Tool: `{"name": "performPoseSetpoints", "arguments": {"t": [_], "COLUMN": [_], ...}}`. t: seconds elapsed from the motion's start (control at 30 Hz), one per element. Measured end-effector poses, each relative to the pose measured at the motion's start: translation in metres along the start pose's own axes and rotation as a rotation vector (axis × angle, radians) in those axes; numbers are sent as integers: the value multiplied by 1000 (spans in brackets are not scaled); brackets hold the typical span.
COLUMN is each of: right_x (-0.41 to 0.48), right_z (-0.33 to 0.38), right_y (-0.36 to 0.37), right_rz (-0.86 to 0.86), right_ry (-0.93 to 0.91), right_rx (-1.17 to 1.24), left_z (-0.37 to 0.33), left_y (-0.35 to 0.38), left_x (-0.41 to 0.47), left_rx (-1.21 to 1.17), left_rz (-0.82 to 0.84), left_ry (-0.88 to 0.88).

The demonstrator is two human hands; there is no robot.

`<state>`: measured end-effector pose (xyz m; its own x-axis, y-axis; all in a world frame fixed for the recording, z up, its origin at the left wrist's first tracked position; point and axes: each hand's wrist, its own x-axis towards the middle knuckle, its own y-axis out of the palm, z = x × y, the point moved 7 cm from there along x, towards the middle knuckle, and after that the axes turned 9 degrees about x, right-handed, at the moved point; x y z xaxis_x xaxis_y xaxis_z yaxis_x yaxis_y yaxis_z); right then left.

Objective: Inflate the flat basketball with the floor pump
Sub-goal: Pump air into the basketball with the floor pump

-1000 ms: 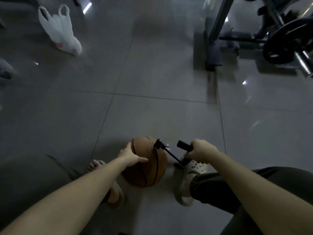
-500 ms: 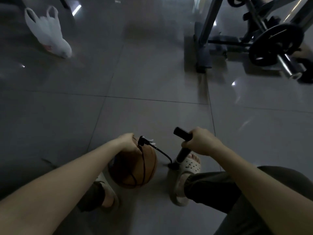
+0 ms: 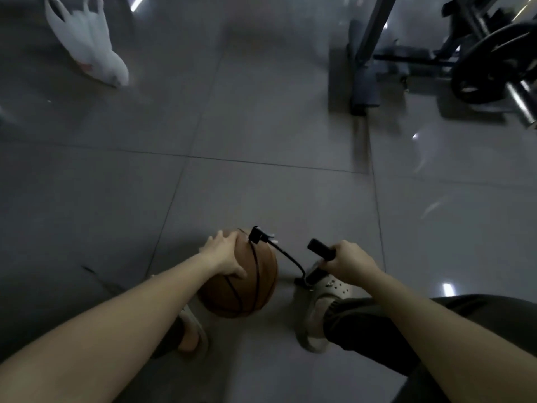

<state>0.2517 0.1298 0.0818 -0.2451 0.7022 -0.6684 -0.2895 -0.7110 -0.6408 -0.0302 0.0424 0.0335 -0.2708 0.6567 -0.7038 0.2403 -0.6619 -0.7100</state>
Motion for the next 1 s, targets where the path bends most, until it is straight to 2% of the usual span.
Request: {"name": "performPoseSetpoints", "arguments": {"t": [0.1, 0.17, 0.3, 0.37, 0.43, 0.53, 0.6, 0.73, 0.87, 1.0], "right_x": [-22, -44, -86, -97, -99, -77, -49, -4, 10, -10], "right_z": [31, 48, 70, 79, 87, 68, 47, 20, 14, 26], "right_y": [-16, -41, -93, -105, -102, -63, -30, 8, 13, -6], "right_rz": [43, 14, 57, 100, 135, 136, 112, 193, 186, 210], "right_ry": [-51, -93, -103, -147, -206, -154, -145, -103, -75, -69], "right_rx": [-39, -56, -52, -96, -203, -379, -424, -355, -303, -315], "left_z": [-9, -33, -113, -155, -186, -203, -203, -201, -205, -207], "left_y": [-7, -39, -145, -179, -183, -141, -99, -48, -35, -54], "left_x": [-16, -34, -114, -164, -178, -142, -106, -54, -30, -48], "left_rx": [70, 55, -169, -29, 212, 416, 421, 321, 288, 283], "left_rz": [22, -15, -220, -313, -331, -206, -146, -111, -59, -39], "left_ry": [4, 95, 503, 657, 637, 563, 572, 554, 542, 491]}}
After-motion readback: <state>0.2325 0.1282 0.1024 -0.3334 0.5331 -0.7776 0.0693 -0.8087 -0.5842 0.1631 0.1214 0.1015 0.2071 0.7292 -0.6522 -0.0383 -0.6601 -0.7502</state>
